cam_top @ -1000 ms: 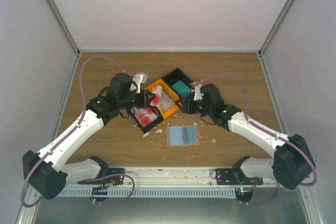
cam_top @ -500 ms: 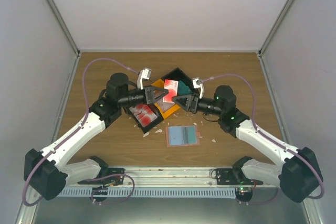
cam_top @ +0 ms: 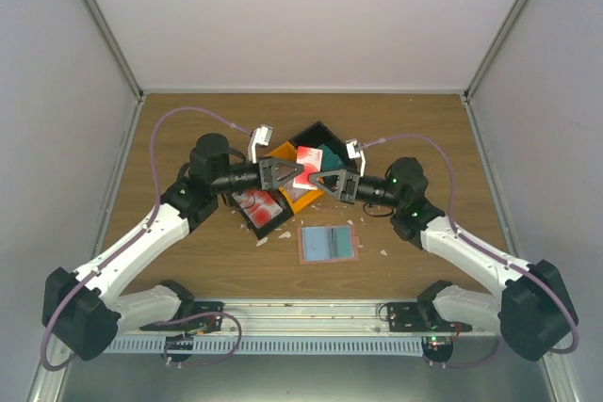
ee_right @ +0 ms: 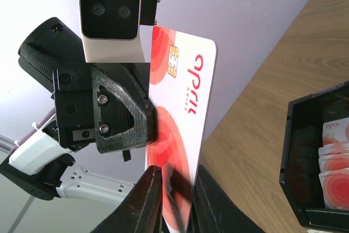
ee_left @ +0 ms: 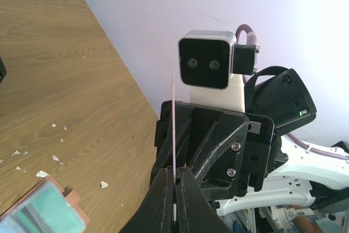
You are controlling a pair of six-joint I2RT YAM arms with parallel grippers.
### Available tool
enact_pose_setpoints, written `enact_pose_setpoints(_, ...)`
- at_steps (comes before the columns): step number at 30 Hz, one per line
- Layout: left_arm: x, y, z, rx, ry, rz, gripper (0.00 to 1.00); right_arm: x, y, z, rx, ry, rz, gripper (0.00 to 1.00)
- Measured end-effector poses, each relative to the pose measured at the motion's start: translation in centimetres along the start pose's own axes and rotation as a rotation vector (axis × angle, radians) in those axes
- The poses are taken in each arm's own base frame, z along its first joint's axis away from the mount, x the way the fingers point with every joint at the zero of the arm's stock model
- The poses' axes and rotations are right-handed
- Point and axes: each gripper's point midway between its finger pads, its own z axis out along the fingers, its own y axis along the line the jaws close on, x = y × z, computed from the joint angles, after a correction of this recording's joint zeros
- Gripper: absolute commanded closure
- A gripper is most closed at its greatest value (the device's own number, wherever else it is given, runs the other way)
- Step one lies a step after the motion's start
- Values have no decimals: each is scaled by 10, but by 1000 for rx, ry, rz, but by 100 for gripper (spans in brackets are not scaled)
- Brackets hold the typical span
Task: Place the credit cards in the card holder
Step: Insert the credit card into the card holder.
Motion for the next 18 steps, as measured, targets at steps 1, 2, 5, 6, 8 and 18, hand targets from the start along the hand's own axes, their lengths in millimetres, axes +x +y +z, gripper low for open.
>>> enact_pose_setpoints(1, 0, 0, 0, 1, 1, 0, 100, 0, 0, 0, -1, 0, 2, 86)
enact_pose_setpoints(2, 1, -1, -1, 2, 0, 1, 100, 0, 0, 0, -1, 0, 1, 88)
enact_pose_setpoints(5, 2, -2, -2, 1, 0, 5, 97, 0, -1, 0, 3, 2, -5, 98)
enact_pose_setpoints(6, 2, -1, -3, -3, 0, 5, 96, 1, -1, 0, 2, 4, -8, 99)
enact_pose_setpoints(8, 3, 3, -3, -14, 1, 1, 91, 1, 0, 0, -3, 9, -12, 99)
enact_pose_setpoints(18, 15, 34, -10, -177, 11, 8, 45, 10, -36, -11, 150, 32, 20, 100)
